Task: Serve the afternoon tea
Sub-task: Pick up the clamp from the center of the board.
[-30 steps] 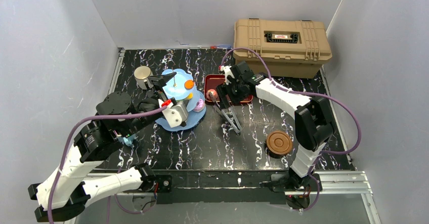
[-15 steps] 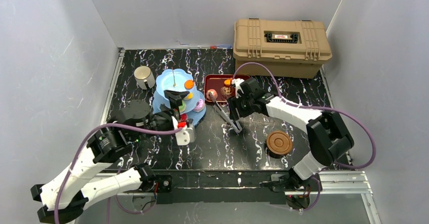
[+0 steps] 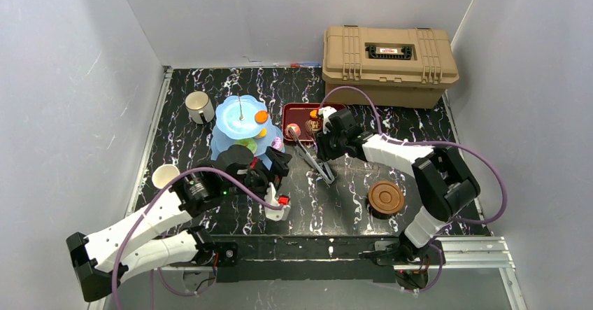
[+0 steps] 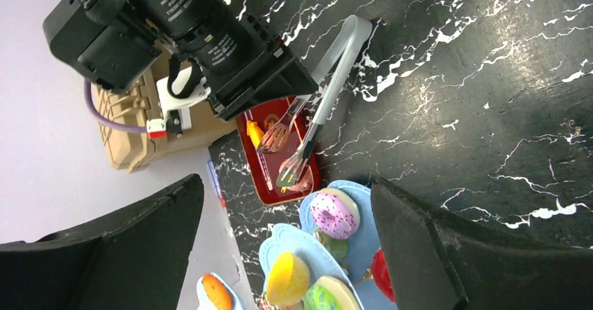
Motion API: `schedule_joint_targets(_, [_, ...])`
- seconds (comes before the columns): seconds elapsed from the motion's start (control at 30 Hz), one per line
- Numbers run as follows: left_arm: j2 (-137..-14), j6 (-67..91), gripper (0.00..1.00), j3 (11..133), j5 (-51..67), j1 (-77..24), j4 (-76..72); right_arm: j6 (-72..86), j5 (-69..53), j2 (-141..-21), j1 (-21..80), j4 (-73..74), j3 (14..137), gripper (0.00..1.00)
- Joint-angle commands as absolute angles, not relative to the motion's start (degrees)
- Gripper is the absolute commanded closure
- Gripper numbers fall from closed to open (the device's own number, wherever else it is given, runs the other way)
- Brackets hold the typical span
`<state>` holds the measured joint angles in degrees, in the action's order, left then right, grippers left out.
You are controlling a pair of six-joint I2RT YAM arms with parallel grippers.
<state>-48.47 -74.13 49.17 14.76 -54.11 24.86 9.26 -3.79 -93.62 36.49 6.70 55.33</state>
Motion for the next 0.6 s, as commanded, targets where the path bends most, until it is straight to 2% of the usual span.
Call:
schedule_joint_targets(0.0, [-49.50, -79.45, 0.13, 47.39, 18.22, -53.81, 19.69, 8.90, -2.07, -95.31, 36.56, 1.66, 54.08, 0.54])
schedule_joint_targets(0.07, [-50.18, -80.60, 0.13, 46.01, 18.44, -53.87, 18.00, 8.30, -1.94, -96.04, 36.62, 0.66, 53.61, 0.57])
schedule_joint_targets(0.1, [-50.53, -81.55, 0.12, 45.17, 18.60, -53.88, 16.95, 7.98, -2.12, -96.40, 36.64, 0.54, 53.43, 0.61])
schedule_joint_targets(0.2, [-51.62, -84.22, 0.12, 41.45, 18.98, -53.88, 12.29, 7.11, -2.52, -97.56, 36.65, -0.26, 53.05, 0.86])
schedule_joint_targets(0.27, [-52.62, -85.63, 0.12, 39.28, 18.83, -53.96, 8.70, 6.83, -3.68, -97.54, 36.71, -2.01, 52.07, 0.96])
schedule_joint_targets(0.4, [-54.38, -86.76, 0.09, 36.73, 18.10, -53.97, 2.86, 6.78, -3.85, -94.35, 36.82, -1.01, 50.94, 0.99])
schedule_joint_targets(0.57, [-55.94, -88.53, 0.08, 36.84, 16.53, -55.43, -2.58, 6.91, -5.27, -88.29, 36.82, 10.54, 55.02, 0.99])
